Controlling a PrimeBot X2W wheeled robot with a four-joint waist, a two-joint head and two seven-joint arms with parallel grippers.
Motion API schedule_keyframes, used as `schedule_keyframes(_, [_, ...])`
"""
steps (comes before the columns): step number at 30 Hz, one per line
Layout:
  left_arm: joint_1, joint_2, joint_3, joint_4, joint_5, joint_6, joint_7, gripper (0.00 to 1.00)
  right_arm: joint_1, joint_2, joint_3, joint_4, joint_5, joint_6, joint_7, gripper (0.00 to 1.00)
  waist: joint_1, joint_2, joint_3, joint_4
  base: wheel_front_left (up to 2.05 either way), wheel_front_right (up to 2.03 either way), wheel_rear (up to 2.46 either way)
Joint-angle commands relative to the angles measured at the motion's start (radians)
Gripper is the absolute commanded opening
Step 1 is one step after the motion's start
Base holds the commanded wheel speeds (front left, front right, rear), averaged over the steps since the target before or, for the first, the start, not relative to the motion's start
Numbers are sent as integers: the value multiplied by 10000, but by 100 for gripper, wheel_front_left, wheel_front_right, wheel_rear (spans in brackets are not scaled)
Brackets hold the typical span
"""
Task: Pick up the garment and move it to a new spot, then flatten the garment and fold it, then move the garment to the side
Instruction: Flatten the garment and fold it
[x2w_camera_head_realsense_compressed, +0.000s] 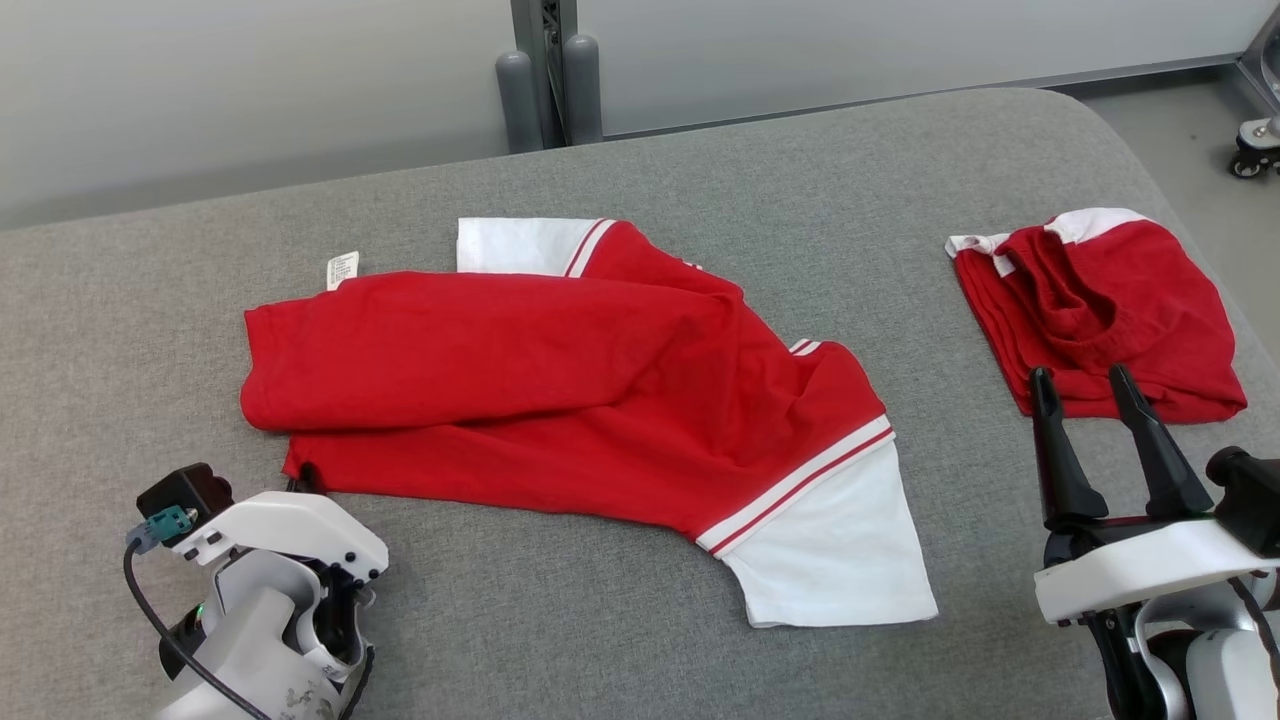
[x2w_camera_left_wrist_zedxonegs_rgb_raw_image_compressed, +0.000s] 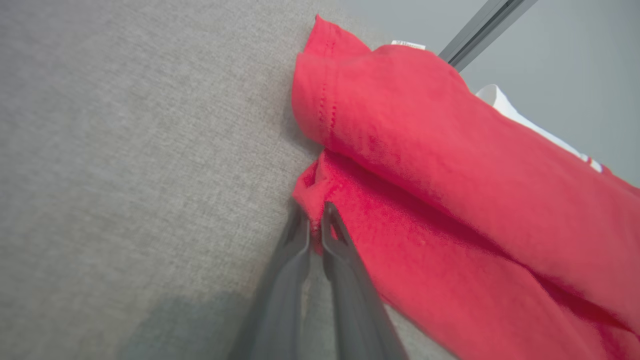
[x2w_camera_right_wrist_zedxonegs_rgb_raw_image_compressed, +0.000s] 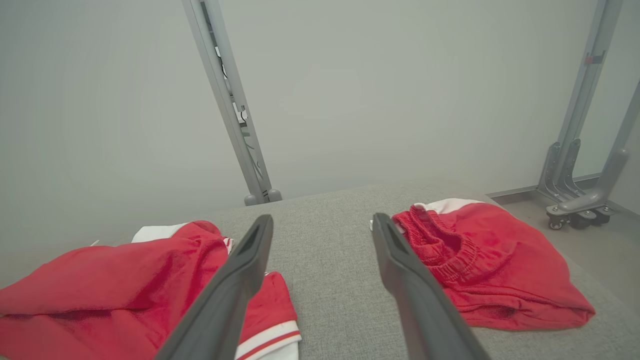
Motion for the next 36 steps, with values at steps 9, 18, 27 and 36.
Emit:
schedule_keyframes(9, [38,42,990,-304,672,-287,9,0,53,-50,-256,-1,-40,1,-113,100,0,0,-34,389,0,0,0])
schedule_keyframes(18, [2138,-156,2880,-2616,2214,-186,7,0,199,-48,-334,25,-17,1,-132,100,0,0,-185,1187,0,0,0])
schedule_keyframes(27, [4448,-889,4124,-5020,3442,183,9,0,255,-48,-266,77,2,1,-110,100,0,0,-303,1507,0,0,0])
schedule_keyframes(36, [5442,-1054,4466,-5753,3660,532,7,0,347,-48,-152,128,51,1,-92,100,0,0,-461,1345,0,0,0])
